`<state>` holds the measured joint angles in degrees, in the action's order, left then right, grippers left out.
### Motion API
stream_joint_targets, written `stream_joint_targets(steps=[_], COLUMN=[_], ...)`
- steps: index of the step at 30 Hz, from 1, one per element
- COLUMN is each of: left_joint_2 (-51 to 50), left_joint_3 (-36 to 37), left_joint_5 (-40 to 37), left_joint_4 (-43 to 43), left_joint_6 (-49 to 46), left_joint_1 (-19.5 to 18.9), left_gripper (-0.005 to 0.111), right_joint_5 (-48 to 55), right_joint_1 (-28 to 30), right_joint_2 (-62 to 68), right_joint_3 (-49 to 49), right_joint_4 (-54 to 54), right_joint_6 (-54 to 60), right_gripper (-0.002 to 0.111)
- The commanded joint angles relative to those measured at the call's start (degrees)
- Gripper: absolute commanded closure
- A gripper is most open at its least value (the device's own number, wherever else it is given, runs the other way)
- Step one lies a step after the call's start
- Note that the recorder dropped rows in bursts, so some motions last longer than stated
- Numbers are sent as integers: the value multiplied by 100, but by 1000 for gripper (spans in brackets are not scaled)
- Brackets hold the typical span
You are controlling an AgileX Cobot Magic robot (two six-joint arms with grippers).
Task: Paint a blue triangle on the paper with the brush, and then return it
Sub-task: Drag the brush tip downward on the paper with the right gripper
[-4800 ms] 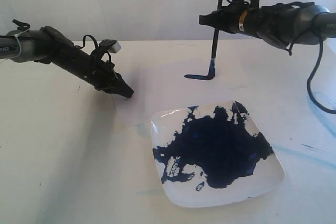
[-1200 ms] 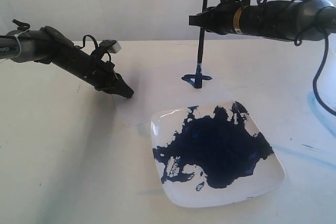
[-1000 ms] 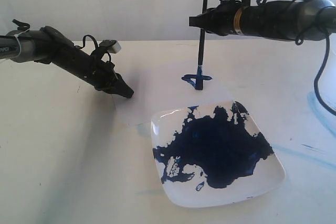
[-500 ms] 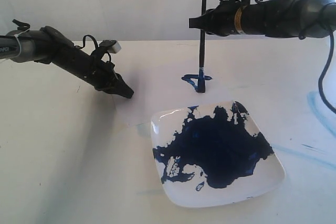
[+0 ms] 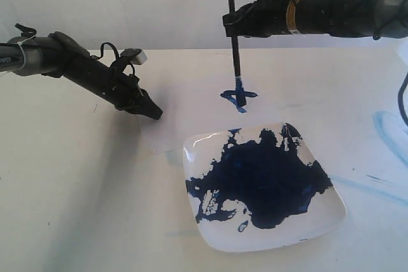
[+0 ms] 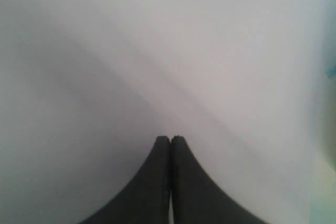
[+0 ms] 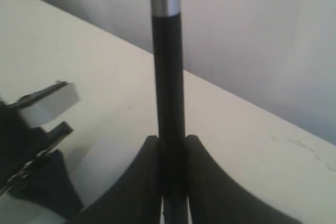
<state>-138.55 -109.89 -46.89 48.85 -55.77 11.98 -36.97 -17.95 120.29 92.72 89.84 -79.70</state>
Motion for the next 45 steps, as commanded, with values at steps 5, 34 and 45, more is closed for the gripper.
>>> stream_joint_targets(steps=[5, 34, 45], left_joint_2=[14, 14, 14], left_joint_3=[19, 19, 19], left_joint_5=[-102, -76, -76], left_joint_4=[85, 107, 122], left_joint_6=[48, 7, 12], left_joint_1=[4, 4, 4], left_gripper=[107, 107, 107], right_joint_5=[-2655, -3299, -3299], right_joint_1=[1062, 1197, 1169], right_joint_2=[177, 1682, 1855], right_joint_3=[426, 1810, 1810], right_joint_4=[-471, -270, -259], right_joint_6=[605, -190, -171], right_gripper=[108, 108, 108])
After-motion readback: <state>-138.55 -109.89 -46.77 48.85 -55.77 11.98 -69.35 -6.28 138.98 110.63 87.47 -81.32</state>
